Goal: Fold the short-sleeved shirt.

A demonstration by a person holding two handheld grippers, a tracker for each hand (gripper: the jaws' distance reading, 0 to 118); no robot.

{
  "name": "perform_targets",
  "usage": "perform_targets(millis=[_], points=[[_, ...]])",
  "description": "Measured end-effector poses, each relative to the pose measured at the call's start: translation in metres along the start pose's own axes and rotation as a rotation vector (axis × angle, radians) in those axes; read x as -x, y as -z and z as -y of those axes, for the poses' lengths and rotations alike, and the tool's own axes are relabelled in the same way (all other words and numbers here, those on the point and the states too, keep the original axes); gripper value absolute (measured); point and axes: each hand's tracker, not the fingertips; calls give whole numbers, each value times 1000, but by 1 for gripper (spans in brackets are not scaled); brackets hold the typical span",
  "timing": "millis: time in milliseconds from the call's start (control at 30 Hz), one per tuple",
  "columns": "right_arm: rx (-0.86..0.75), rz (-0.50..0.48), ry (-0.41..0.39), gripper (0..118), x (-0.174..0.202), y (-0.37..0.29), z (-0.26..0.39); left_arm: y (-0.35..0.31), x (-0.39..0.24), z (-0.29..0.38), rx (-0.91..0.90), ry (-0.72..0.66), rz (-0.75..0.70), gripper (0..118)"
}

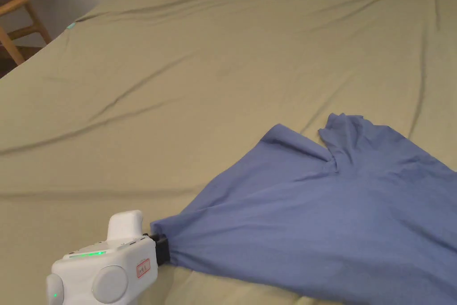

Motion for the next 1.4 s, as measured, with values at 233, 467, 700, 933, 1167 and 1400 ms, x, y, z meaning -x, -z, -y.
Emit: perform_targets(millis=[233,467,700,933,1167,1400], points=[[-35,-65,2,5,-5,37,-51,-25,-3,-12,-68,-63,52,7],[84,-113,52,118,-36,169,-141,-37,-5,-12,-93,-98,64,7],[343,-2,23,118,-45,334,-165,-35,-17,-13,-79,-97,58,7],[331,-25,-57,6,-26,340,-159,-31,-24,-16,-66,-81,59,7],[156,41,-54,6,-23,285,-155,-47,-38,-36,-106,-35,107,7],[-188,15,30,5,-44,133,-185,-103,-74,-96,-294,75,238,7]])
